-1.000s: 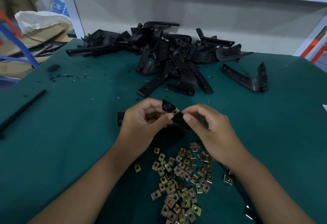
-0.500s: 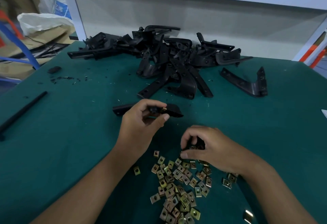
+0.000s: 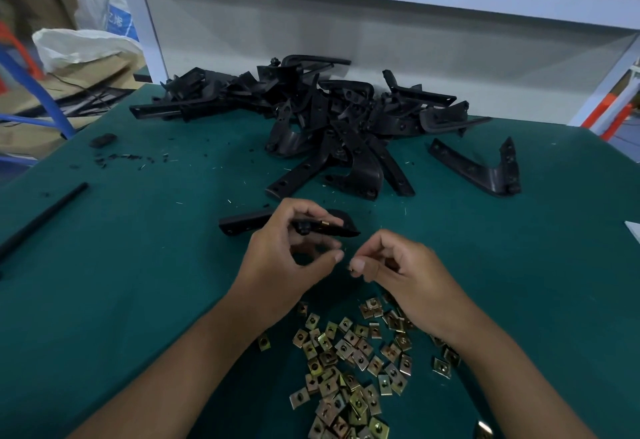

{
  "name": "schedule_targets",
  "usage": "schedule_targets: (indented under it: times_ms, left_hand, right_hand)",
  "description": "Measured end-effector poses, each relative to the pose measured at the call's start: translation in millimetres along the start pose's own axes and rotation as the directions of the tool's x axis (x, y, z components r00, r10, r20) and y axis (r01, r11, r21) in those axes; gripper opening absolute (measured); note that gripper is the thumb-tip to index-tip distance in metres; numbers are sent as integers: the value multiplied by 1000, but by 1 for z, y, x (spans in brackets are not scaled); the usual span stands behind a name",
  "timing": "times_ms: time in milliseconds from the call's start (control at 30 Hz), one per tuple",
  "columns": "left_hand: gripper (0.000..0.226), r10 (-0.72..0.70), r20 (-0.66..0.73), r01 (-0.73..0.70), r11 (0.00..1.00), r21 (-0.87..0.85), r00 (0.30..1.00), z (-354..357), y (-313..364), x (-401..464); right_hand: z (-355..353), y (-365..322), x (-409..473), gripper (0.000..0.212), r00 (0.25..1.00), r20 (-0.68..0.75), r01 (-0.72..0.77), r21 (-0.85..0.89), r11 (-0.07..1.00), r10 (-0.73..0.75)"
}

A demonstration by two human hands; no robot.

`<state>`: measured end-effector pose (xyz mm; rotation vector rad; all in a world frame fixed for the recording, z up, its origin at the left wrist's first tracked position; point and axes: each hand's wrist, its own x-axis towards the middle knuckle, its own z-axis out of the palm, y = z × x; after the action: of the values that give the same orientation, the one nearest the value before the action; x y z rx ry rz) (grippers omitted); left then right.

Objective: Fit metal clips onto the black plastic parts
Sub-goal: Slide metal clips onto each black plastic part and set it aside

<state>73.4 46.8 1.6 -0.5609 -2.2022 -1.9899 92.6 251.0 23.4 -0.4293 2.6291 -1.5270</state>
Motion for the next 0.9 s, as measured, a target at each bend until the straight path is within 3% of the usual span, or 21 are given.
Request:
schedule_targets:
  times_ms: [100, 300, 533, 733, 900]
  left_hand:
    - [43, -12, 24, 11, 1000, 20, 1000, 1, 1, -1]
    - [23, -2, -91, 8, 998, 66, 996, 0, 3, -1]
    - [45, 11, 26, -13, 998, 62, 1000, 0, 3, -1]
    - [44, -11, 49, 9, 999, 40, 999, 0, 2, -1]
    - [48, -28, 48, 27, 1000, 8, 998, 0, 0, 0]
  right_hand:
    - [1, 1, 1, 7, 1000, 7, 5, -3, 1000, -5]
    - [1, 3, 0, 7, 1000, 25, -16, -60, 998, 18]
    - [2, 4, 1, 34, 995, -94, -19, -39, 999, 16]
    - [3, 3, 1, 24, 998, -38, 45, -28, 999, -46]
    - [6, 2, 2, 21, 995, -76, 56, -36, 998, -58]
